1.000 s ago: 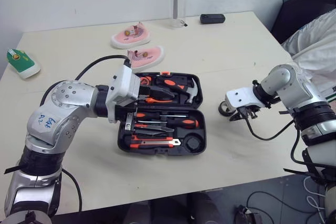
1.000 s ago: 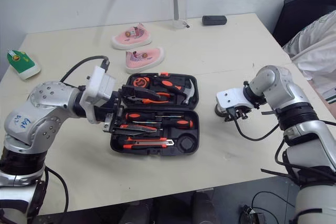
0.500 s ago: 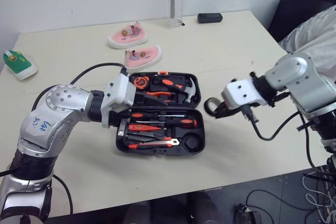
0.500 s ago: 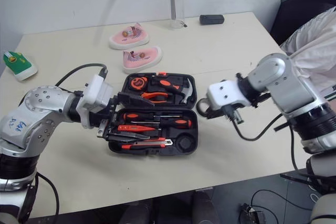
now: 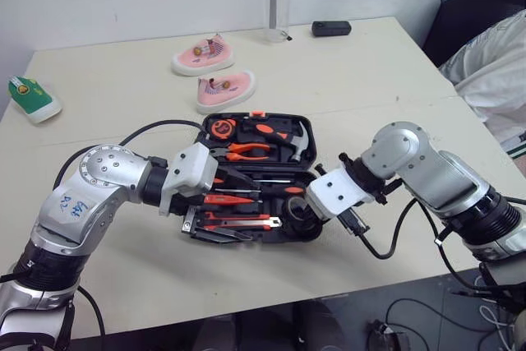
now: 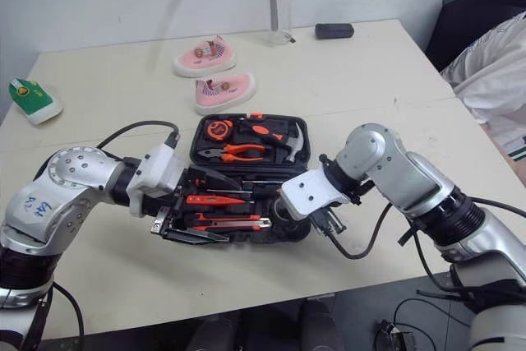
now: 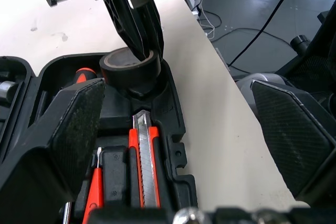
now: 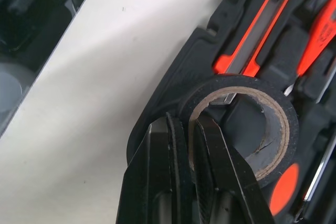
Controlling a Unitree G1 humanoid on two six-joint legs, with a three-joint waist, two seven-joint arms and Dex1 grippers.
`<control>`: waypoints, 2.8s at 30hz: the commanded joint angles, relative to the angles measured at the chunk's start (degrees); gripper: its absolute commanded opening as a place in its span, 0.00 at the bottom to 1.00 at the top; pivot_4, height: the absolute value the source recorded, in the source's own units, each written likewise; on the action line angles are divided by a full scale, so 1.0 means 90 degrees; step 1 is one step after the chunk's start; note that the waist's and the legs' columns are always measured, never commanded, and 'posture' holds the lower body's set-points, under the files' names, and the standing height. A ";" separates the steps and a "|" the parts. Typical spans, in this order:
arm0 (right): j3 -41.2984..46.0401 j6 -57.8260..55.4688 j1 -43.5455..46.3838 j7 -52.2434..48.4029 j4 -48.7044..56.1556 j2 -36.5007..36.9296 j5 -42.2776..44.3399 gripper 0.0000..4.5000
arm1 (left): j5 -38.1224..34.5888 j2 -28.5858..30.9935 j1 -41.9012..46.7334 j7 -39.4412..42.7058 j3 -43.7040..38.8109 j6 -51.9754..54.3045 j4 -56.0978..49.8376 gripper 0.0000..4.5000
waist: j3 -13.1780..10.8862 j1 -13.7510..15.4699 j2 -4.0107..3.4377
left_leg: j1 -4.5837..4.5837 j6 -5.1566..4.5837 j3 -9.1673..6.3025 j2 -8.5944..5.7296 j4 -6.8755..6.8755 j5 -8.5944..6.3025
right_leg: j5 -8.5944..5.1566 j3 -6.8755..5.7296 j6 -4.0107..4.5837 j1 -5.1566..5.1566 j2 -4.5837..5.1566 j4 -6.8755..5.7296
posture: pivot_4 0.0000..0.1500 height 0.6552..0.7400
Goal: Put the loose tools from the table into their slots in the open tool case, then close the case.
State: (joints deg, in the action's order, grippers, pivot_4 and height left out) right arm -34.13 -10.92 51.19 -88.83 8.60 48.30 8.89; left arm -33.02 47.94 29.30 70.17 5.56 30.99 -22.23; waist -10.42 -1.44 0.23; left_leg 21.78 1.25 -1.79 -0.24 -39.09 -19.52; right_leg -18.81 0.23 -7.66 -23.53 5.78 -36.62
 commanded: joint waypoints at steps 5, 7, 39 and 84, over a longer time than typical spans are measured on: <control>-0.0215 0.0233 -0.0120 -0.0408 -0.0068 -0.0078 -0.0268 0.00 | -0.0018 -0.0028 0.0064 -0.0107 -0.0092 -0.0054 -0.0291 1.00 | 0.0000 -0.0003 0.0000 | 0.0000 0.0000 0.0000 0.0000 0.0000 0.0000 | 0.0000 0.0000 0.0000 0.0000 -0.0001 0.0000 | 1.00 0.85; -0.0250 0.0316 -0.0151 -0.0408 -0.0148 -0.0097 -0.0352 0.00 | -0.0028 -0.0031 0.0064 -0.0130 -0.0107 -0.0051 -0.0301 1.00 | 0.0000 -0.0003 0.0000 | 0.0000 0.0000 0.0000 -0.0001 0.0000 0.0000 | 0.0000 0.0000 0.0000 0.0000 -0.0002 -0.0001 | 1.00 0.85; 0.1066 -0.0460 -0.0759 0.0113 -0.0640 -0.0546 0.2056 0.84 | -0.0114 0.0171 0.0040 -0.0203 -0.0483 0.0055 -0.0155 1.00 | 0.0003 0.0000 0.0007 | 0.0000 -0.0001 -0.0002 0.0002 0.0001 -0.0001 | 0.0000 -0.0003 0.0000 0.0003 -0.0005 0.0003 | 1.00 0.85; 0.3705 -0.1086 -0.2728 0.1779 -0.0593 -0.0177 0.1492 0.01 | 0.0454 0.0943 -0.1463 -0.0562 -0.2011 -0.0463 0.1099 1.00 | 0.0008 0.0135 0.0014 | -0.0060 -0.0006 -0.0007 0.0002 0.0014 -0.0007 | -0.0001 -0.0005 0.0002 0.0074 -0.0002 0.0054 | 1.00 0.85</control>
State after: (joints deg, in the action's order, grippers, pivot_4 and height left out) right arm -3.55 -21.38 26.97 -73.12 3.40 45.66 22.04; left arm -30.19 55.47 16.56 65.11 -9.13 28.90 -14.64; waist -10.35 -0.23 0.36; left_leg 21.24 1.19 -1.85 -0.23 -38.92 -19.59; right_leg -18.82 0.17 -7.64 -22.86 5.76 -36.11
